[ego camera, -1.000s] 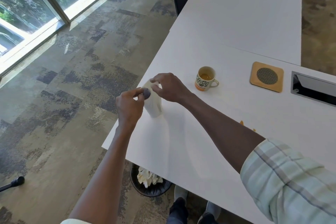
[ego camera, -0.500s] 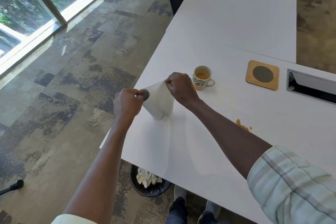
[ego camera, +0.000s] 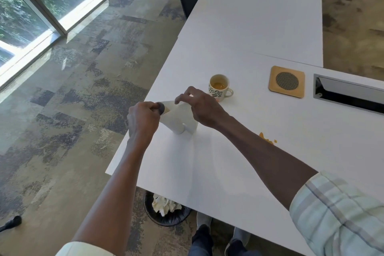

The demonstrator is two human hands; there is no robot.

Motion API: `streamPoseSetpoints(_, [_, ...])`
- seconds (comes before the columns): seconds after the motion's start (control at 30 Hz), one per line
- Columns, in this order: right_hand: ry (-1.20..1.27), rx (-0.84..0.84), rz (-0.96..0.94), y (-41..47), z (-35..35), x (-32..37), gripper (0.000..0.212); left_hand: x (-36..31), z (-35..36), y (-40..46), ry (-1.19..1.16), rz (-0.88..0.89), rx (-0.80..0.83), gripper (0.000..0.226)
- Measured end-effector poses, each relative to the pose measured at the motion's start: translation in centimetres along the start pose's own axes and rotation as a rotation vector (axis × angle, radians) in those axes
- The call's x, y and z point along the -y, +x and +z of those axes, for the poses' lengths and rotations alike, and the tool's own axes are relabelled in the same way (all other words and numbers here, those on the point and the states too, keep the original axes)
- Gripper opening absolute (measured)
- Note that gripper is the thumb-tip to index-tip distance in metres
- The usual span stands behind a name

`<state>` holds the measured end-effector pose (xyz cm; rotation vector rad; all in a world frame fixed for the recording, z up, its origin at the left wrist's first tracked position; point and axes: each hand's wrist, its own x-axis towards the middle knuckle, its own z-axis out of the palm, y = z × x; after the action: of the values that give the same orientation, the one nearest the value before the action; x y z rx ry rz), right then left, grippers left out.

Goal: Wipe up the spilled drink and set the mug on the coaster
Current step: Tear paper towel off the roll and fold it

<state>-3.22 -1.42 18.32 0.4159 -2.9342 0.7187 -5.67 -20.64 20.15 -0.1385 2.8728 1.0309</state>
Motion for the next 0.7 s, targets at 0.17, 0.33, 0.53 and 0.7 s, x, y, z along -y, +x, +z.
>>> streamPoseSetpoints(0.17, [-0.061,0.144,0.011,-0.3,-0.3,-0.2,0.045,-0.7,0.0,-0.1,0.063,0.043,0.027,0.016])
streamPoseSetpoints(0.33, [0.066,0.130,0.129,-0.5,-1.3,-0.1,0.031,-1.2,-0.5,0.0,0.213,0.112,0.058,0.017])
streamPoseSetpoints(0.53, [0.160,0.020,0.303,-0.5,-2.0,-0.9,0.039,-1.6,-0.5,-0.2,0.314,0.143,0.064,0.030])
streamPoseSetpoints(0.7, [0.157,-0.035,0.379,-1.6,-2.6,-2.4,0.022,-1.5,-0.9,0.0,0.344,0.097,0.085,0.028])
